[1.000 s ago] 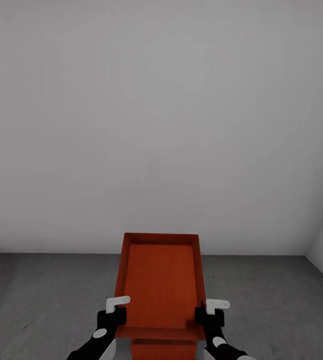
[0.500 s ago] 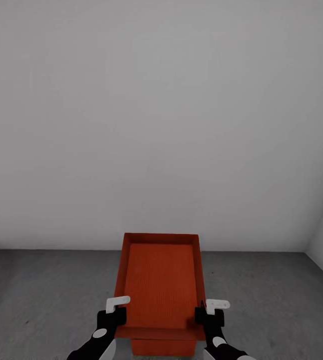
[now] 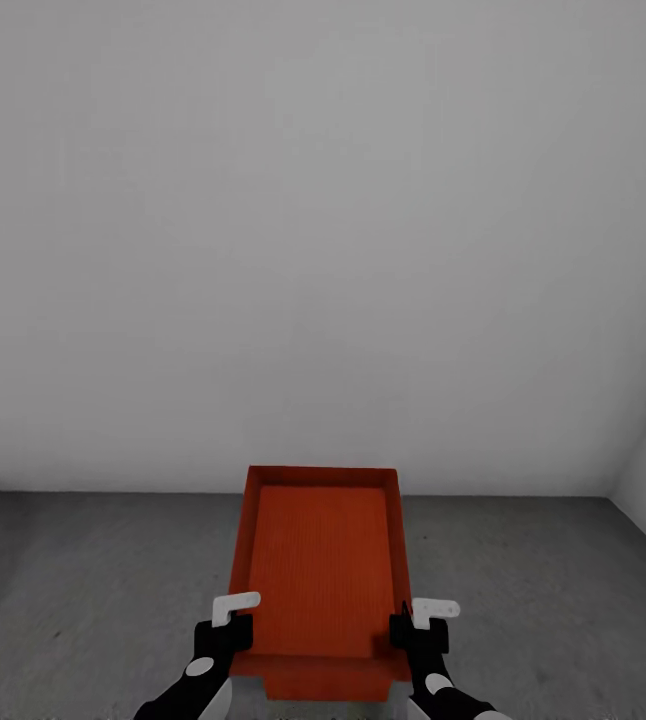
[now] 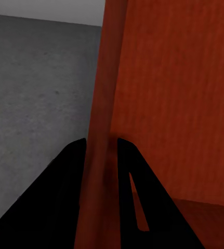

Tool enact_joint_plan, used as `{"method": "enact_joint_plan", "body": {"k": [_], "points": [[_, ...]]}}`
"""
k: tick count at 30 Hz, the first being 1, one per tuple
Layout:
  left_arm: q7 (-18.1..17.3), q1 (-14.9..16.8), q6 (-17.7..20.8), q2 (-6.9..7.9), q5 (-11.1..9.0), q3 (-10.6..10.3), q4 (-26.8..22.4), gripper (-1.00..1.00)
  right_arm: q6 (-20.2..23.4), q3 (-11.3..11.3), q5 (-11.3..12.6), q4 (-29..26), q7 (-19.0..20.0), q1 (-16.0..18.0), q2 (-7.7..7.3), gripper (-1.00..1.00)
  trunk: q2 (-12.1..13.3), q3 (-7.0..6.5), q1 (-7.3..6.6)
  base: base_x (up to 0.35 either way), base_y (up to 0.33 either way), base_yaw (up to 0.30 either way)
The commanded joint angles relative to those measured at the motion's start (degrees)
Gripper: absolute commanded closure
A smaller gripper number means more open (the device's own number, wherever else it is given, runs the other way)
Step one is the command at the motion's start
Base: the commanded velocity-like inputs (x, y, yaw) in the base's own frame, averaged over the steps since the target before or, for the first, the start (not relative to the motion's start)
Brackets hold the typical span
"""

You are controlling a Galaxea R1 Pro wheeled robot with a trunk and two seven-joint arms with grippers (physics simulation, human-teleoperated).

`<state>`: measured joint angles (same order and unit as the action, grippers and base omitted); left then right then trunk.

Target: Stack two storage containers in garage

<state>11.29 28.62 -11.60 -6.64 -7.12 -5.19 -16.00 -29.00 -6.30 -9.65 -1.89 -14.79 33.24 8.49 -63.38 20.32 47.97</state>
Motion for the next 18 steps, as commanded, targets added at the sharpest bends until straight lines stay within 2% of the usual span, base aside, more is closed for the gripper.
{"method": "enact_joint_plan", "body": {"k": [1, 18], "points": [[-0.66, 0.03, 0.34, 0.05, -1.1, -0.43, 0.22, 1.0, -3.96, 0.11, -0.19, -0.08, 0.11, 0.08, -0.15, 1.0, -0.05, 0.16, 0.0, 0.0, 0.0, 0.0], [-0.65, 0.03, 0.32, 0.13, -1.11, -0.43, 0.18, 1.0, -3.96, 0.06, -0.19, -0.1, 0.2, 0.08, -0.19, 1.0, -0.05, 1.71, 0.0, 0.0, 0.0, 0.0]]}}
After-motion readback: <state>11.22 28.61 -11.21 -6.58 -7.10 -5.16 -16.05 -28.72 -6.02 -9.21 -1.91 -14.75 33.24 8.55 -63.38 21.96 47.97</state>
